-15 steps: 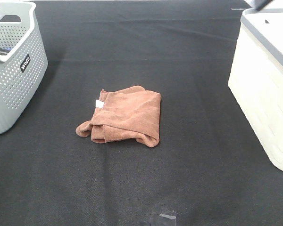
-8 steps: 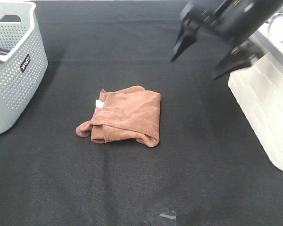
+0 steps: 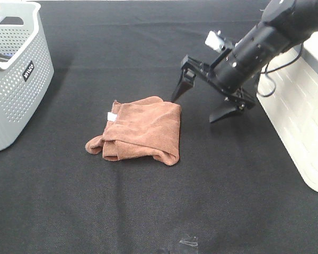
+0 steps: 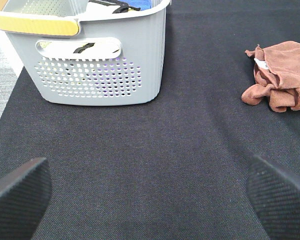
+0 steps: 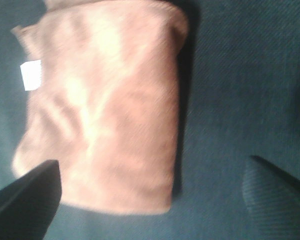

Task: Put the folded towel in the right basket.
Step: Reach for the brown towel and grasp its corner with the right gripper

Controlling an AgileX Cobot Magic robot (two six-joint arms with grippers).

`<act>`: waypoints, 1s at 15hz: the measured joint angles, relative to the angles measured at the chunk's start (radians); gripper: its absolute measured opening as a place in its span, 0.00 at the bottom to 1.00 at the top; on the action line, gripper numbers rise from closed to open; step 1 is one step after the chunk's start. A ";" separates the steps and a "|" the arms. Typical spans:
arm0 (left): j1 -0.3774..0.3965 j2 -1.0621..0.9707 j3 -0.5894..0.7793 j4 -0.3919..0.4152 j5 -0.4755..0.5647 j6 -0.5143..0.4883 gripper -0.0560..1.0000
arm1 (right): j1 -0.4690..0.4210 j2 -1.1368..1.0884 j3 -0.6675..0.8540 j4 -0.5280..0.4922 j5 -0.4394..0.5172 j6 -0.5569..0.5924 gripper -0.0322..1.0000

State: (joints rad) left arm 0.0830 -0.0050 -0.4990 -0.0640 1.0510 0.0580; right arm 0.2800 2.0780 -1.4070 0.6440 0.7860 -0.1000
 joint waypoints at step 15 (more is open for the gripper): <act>0.000 0.000 0.000 0.000 0.000 0.000 0.99 | 0.017 0.171 -0.018 0.190 -0.105 -0.121 0.93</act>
State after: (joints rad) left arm 0.0830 -0.0050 -0.4990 -0.0640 1.0510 0.0580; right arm 0.2970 2.2490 -1.4250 0.8340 0.6810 -0.2210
